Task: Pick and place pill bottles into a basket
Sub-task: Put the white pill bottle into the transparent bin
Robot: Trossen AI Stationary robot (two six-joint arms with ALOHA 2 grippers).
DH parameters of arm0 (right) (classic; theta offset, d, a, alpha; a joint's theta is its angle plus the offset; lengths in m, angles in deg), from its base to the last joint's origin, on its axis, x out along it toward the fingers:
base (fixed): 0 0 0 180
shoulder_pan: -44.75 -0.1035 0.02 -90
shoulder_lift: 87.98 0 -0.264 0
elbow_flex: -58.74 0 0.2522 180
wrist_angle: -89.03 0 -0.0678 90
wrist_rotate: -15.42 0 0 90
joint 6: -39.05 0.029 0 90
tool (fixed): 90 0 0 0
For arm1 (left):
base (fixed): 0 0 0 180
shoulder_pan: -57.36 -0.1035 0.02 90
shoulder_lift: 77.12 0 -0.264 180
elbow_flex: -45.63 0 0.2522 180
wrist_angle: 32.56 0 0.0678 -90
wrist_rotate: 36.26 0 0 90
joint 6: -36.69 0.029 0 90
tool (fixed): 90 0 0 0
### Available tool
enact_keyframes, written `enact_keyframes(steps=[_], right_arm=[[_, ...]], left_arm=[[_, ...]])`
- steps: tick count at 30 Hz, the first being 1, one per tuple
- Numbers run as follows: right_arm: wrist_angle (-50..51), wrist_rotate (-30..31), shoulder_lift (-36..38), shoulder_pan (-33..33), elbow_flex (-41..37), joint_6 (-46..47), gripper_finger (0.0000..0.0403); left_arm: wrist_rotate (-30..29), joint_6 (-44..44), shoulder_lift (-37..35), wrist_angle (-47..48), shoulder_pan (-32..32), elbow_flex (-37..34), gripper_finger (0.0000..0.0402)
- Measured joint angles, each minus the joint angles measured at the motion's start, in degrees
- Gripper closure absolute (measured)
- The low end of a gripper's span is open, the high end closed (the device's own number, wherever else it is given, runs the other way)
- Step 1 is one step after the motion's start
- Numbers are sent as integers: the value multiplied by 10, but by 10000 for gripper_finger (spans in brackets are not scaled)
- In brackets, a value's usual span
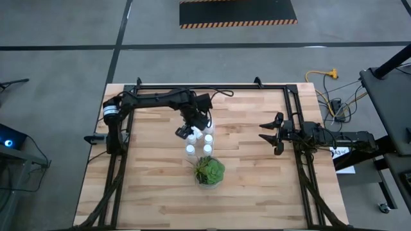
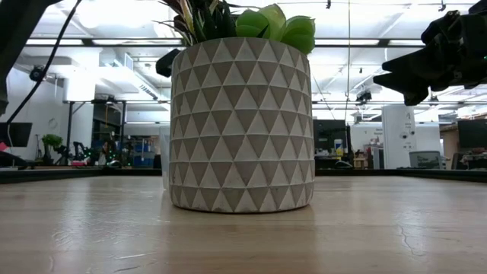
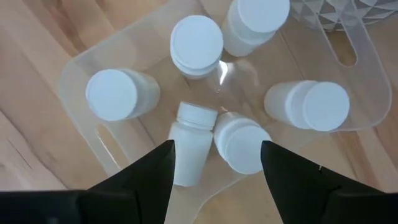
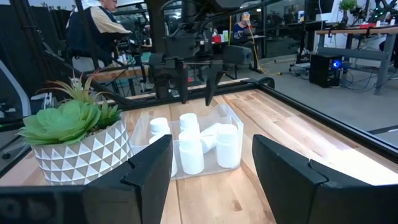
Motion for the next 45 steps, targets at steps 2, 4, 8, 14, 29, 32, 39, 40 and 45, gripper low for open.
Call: enact_keyframes(steps=[2,4,8,14,29,32,39,40,45], right_arm=[[0,0,0,0,0,0,193],[0,0,0,0,0,0,193],[0,0,0,0,0,0,193],[0,0,0,0,0,0,193],[0,0,0,0,0,0,193],[0,0,0,0,0,0,193],[0,0,0,0,0,0,193],[0,0,0,0,0,0,193],[0,0,0,0,0,0,193]], left_arm=[[-2,10,0,-1,-1,-2,182],[-10,23,0,0,-1,-4,182],[-13,32,0,-1,-4,-4,182],[-23,32,0,-11,-14,-22,182],[-24,36,0,-48,-23,-49,182],[-24,44,0,-52,-23,-53,182],[-20,43,0,-70,-23,-77,182],[-19,43,-1,-74,-24,-83,182],[-17,42,-3,-85,-24,-96,182]])
